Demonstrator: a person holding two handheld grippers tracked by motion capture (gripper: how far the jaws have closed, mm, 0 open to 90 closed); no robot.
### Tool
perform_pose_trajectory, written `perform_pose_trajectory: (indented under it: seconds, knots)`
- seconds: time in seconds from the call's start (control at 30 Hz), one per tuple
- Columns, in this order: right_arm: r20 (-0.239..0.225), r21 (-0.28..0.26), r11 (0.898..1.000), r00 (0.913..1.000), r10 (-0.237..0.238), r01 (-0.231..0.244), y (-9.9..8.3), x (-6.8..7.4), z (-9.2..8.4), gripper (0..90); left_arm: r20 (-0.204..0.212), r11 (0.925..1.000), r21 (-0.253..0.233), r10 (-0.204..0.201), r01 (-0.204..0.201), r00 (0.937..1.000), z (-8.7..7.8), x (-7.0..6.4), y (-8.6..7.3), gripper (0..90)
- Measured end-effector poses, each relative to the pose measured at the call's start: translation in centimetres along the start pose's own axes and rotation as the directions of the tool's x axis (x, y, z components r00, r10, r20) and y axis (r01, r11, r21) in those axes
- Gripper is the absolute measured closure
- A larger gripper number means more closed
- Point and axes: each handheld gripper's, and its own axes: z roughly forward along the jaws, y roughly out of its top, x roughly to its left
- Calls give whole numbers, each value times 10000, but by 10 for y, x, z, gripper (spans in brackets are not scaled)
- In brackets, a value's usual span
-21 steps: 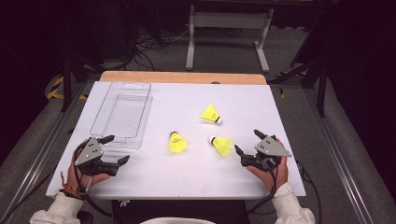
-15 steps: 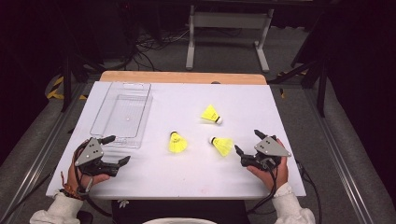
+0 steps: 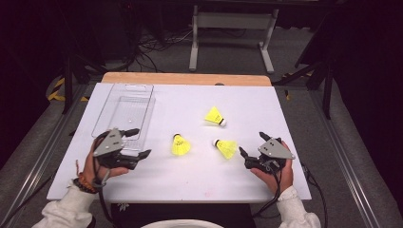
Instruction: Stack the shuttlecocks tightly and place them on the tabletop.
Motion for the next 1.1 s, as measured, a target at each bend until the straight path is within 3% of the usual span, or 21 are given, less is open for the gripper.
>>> perform_pose_trajectory:
  seconds: [0.07,0.17,0.2,0.27,0.37,0.4,0.43,0.53,0.6,0.67,0.73,0.77,0.83,0.97,1.0,1.1]
  knots:
    - [-38,-27,10000,10000,15,-16,0,0,0,142,417,9986,311,425,-438,9982,21,-6,16,243]
    - [17,73,9999,9999,-117,117,1,2,0,146,994,9930,644,922,-989,9908,46,-13,28,327]
    - [3,95,9998,9999,-151,150,0,2,1,147,1203,9873,985,1123,-1245,9864,56,-17,32,332]
    - [27,158,9997,9998,-176,176,-1,2,1,148,1096,9724,1677,1455,-1625,9833,73,-20,34,354]
    - [49,154,9998,9999,-152,151,-2,0,0,150,1325,9707,1974,1119,-1368,9848,88,-16,34,382]
    - [62,178,9998,9999,-128,127,-2,-1,0,150,1209,9645,2231,1166,-1414,9858,95,-16,34,400]
    - [62,178,9998,9999,-128,127,-2,-1,0,150,1209,9645,2231,1166,-1414,9858,95,-16,34,407]
    - [64,212,9998,10000,-51,50,-2,-2,0,152,1036,9529,2739,1056,-1304,9890,111,-17,32,435]
    - [61,193,9998,10000,-46,45,-2,-2,0,153,1041,9500,2827,1072,-1328,9888,113,-18,31,474]
    - [56,234,9997,9999,-96,95,-2,-2,1,155,686,9397,3100,1295,-1445,9892,118,-19,31,499]
    - [60,308,9995,9999,-88,86,-2,-1,2,156,737,9373,3163,1293,-1461,9889,121,-19,32,546]
    - [36,331,9994,10000,-93,92,-3,-1,2,158,690,9245,3401,1584,-1724,9850,124,-21,33,563]
    - [7,346,9994,10000,-97,97,-3,-1,3,159,689,9104,3644,1835,-1959,9806,129,-23,37,634]
    - [-80,491,9987,9999,-126,130,-4,-2,4,159,725,8972,3941,1858,-1993,9799,138,-25,45,736]
    - [-80,491,9987,9999,-126,130,-4,-2,4,159,725,8972,3941,1858,-1993,9799,138,-25,45,738]
    - [-101,633,9978,9997,-200,206,-5,-1,5,159,647,8817,4215,2039,-2119,9769,141,-26,49,770]
